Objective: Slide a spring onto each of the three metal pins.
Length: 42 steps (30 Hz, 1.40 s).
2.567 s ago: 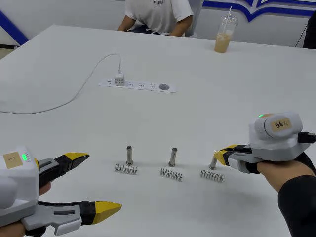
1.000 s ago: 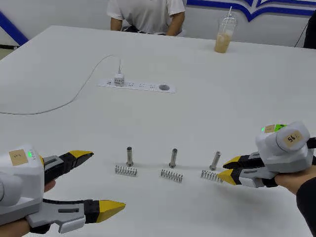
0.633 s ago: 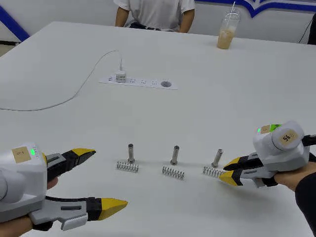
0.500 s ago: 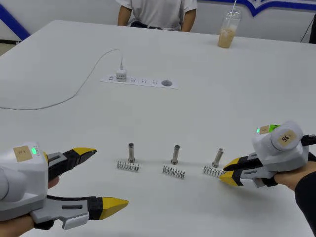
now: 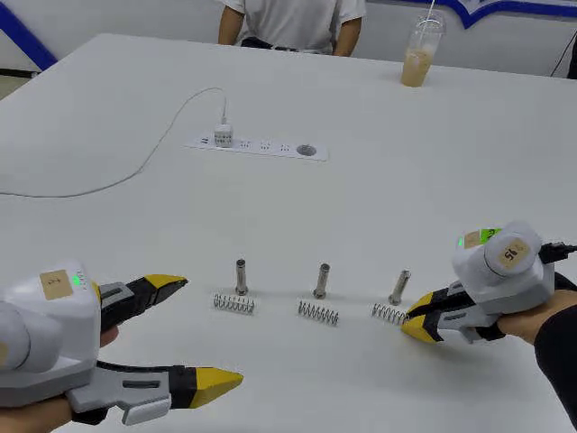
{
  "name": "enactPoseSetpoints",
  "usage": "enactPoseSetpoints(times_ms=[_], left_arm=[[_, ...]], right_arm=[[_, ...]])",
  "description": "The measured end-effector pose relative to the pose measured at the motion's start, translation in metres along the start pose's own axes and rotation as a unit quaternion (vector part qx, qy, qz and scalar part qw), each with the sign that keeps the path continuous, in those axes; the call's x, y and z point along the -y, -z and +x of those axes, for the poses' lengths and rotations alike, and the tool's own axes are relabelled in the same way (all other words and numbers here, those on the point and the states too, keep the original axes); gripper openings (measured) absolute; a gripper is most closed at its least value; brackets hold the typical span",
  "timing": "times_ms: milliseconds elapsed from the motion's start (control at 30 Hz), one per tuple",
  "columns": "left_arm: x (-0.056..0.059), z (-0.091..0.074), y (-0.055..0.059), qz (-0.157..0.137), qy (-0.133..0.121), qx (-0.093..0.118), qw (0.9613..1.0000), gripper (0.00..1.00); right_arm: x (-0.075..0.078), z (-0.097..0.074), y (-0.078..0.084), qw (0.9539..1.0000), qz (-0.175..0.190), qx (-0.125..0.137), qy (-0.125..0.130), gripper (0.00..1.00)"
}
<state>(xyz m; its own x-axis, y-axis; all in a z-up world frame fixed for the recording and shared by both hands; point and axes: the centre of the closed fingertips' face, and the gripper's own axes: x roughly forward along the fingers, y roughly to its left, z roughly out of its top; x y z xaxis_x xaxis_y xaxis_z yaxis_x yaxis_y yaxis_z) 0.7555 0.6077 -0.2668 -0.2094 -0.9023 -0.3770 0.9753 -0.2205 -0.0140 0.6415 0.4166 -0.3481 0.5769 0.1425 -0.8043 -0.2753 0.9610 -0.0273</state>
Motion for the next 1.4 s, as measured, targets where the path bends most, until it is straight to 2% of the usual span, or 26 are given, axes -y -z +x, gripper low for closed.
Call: enactPoseSetpoints(times_ms=[233,433,533,800,967,1200,1400], left_arm=[[0.013,0.008,0.001,0.013,0.026,-0.008,0.9995,0.79],[0.025,0.019,-0.002,0.032,0.060,-0.015,0.9976,0.75],[0.032,0.027,-0.005,0.046,0.079,-0.018,0.9956,0.72],[0.038,0.043,-0.013,0.063,0.109,-0.017,0.9919,0.66],[0.041,0.050,-0.015,0.075,0.124,-0.018,0.9893,0.60],[0.051,0.061,-0.018,0.094,0.147,-0.020,0.9845,0.53],[0.058,0.069,-0.020,0.106,0.160,-0.020,0.9811,0.48]], right_arm=[[-0.008,-0.006,0.000,0.9999,-0.003,-0.011,-0.002,0.11],[-0.015,-0.016,0.000,0.9998,-0.013,-0.016,-0.005,0.11],[-0.021,-0.023,-0.006,0.9996,-0.024,-0.015,-0.006,0.11],[-0.036,-0.032,-0.022,0.9987,-0.046,-0.014,-0.016,0.11],[-0.050,-0.032,-0.035,0.9976,-0.062,-0.011,-0.028,0.11],[-0.069,-0.031,-0.053,0.9953,-0.083,-0.007,-0.048,0.11],[-0.079,-0.030,-0.063,0.9938,-0.094,-0.006,-0.059,0.11]])
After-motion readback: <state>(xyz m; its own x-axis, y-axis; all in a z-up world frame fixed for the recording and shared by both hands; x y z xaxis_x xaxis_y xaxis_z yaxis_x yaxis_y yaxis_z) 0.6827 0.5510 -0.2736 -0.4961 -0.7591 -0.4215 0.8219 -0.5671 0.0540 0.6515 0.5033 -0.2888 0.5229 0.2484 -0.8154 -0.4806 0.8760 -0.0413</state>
